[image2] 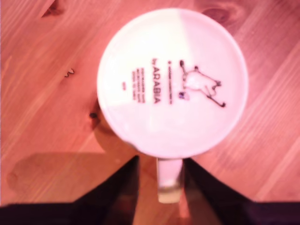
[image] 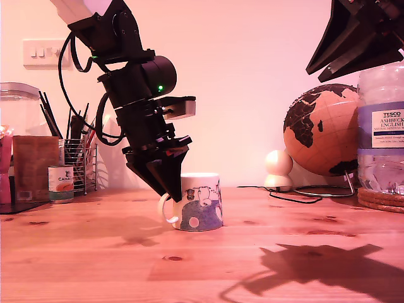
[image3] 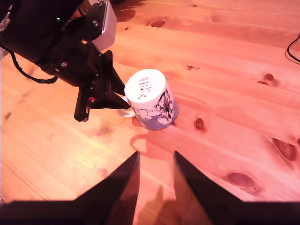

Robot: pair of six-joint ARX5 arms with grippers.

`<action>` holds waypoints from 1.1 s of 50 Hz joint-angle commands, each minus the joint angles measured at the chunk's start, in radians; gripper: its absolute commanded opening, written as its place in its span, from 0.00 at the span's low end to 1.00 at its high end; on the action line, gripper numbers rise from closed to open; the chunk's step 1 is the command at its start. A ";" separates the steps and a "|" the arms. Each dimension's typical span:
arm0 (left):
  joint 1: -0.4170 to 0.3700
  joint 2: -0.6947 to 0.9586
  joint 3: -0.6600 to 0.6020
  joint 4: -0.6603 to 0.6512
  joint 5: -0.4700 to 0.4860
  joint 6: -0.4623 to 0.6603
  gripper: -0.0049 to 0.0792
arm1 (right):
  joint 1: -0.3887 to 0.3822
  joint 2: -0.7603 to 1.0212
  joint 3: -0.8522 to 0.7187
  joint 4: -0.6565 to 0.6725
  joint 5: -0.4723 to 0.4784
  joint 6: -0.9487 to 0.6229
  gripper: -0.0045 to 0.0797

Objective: Lift the coffee cup and remove the coffee capsule that is hidden under it

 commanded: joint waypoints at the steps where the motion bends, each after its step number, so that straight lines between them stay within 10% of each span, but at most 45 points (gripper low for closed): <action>1: -0.003 0.025 -0.003 0.001 0.005 0.002 0.22 | 0.005 0.004 0.006 0.010 0.000 -0.007 0.29; 7: -0.003 0.025 -0.003 0.001 0.029 0.027 0.02 | 0.005 0.004 0.006 0.010 0.000 -0.007 0.29; 55: -0.013 -0.022 0.174 -0.097 0.042 0.082 0.03 | 0.018 0.174 0.006 0.053 0.000 -0.007 0.31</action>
